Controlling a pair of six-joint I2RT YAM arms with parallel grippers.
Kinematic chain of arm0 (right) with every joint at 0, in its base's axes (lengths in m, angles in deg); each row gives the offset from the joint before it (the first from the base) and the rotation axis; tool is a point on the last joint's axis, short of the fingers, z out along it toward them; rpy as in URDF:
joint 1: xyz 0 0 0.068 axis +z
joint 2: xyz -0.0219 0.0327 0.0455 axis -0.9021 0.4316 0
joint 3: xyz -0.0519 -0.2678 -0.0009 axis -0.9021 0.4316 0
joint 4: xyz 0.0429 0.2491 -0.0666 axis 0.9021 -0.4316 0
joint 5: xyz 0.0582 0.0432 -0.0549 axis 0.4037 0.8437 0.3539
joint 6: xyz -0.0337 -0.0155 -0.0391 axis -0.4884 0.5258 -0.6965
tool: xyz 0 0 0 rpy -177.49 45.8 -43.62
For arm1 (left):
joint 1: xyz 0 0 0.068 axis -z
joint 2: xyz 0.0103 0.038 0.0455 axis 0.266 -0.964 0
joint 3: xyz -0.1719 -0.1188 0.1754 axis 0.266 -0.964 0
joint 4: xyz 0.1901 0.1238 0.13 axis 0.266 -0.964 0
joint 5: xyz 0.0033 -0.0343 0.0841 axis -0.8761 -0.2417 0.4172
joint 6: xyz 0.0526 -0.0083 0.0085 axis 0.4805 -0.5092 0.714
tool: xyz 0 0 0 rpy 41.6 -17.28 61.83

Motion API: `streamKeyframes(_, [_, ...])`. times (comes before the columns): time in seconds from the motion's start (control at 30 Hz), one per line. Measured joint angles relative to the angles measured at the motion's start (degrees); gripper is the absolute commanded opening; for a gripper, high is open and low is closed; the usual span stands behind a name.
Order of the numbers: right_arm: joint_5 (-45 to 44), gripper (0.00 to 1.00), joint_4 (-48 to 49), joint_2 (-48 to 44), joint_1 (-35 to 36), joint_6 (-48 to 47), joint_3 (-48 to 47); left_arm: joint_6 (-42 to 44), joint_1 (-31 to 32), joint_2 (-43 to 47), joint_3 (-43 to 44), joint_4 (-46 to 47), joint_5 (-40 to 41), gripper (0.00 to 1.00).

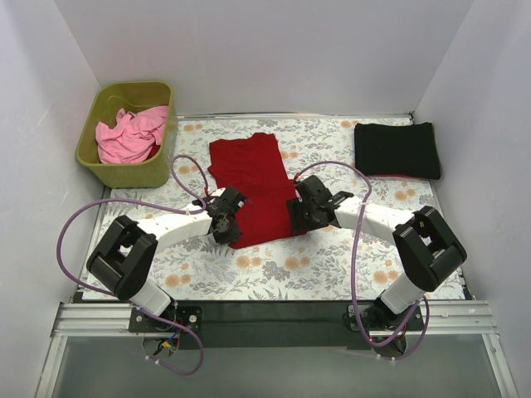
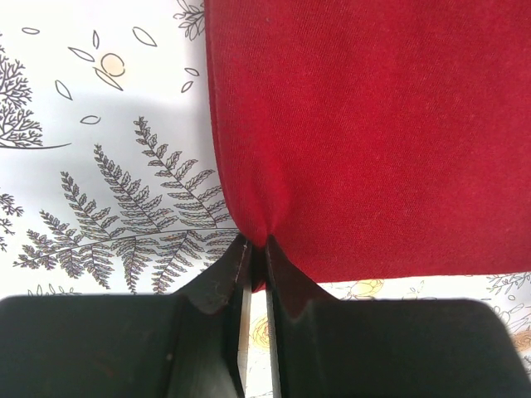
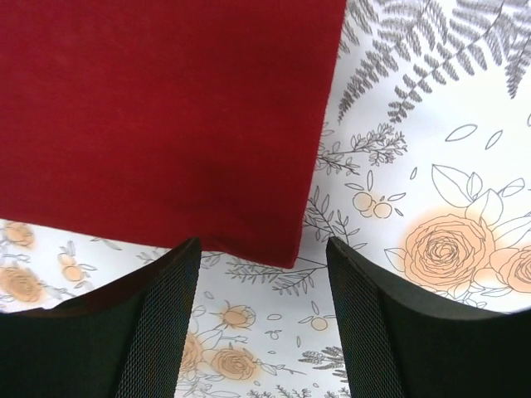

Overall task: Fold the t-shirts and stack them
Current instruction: Fold the tshirt

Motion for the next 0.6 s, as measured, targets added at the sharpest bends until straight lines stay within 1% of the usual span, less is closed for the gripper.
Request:
streamKeyframes(0.07, [0.1,0.58,-0.2,-1.0,0.0,0.1,-0.5,0.0,0.0,0.0,0.0,0.1,0.0,0.10])
streamKeyframes(0.27, [-0.2,0.53,-0.2,-1.4,0.0,0.0,-2.6,0.0,0.0,0.0,0.0,0.1,-0.1,0.10])
streamKeyframes(0.4, [-1.1,0.50,-0.3,0.2,0.0,0.1,-3.0,0.0,0.0,0.0,-0.1,0.1,-0.2,0.10])
streamKeyframes(0.6, [-2.9,0.49,-2.3,2.6,0.2,0.1,-3.0,0.1,0.0,0.0,-0.1,0.1,-0.3,0.10])
